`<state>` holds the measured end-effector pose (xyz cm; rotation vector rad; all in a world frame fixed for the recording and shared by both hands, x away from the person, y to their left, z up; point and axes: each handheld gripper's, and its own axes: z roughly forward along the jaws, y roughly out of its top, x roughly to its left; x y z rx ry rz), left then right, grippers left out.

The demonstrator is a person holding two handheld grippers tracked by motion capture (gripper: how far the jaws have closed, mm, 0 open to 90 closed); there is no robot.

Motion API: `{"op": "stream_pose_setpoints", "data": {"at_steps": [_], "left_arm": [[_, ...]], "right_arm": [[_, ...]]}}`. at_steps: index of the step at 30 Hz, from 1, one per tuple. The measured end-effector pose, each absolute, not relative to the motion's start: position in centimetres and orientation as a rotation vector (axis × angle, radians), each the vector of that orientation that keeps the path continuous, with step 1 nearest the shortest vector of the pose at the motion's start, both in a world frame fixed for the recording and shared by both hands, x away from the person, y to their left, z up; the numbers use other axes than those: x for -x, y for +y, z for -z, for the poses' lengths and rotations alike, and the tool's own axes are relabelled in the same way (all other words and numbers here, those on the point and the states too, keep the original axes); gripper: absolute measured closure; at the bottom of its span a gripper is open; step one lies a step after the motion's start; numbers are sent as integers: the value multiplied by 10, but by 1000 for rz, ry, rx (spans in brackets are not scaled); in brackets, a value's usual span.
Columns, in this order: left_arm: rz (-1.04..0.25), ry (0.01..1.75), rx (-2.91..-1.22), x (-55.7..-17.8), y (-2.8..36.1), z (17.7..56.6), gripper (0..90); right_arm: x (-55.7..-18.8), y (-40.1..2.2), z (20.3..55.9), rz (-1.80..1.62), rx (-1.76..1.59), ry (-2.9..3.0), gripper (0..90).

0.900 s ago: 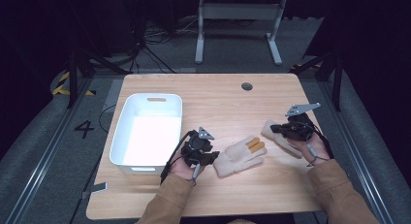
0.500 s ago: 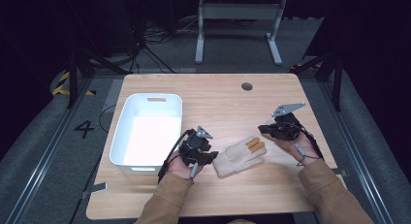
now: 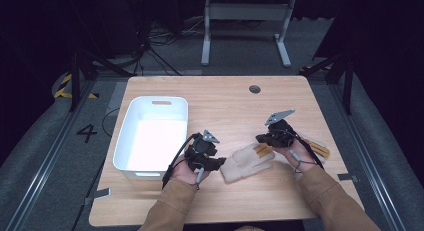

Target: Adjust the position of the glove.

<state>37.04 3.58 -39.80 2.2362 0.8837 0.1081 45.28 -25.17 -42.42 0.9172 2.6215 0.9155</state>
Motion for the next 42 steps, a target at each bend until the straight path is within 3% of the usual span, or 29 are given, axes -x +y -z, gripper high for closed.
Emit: {"op": "stream_pose_setpoints", "data": {"at_steps": [17, 42], "left_arm": [[-102, 878, -2255, -371, 33, 401, 534], [-74, 817, -2269, -382, 17, 396, 524]], "right_arm": [[-461, -244, 440, -843, -921, 2640, 894], [-428, -271, 436, -762, -951, 2704, 894]]}}
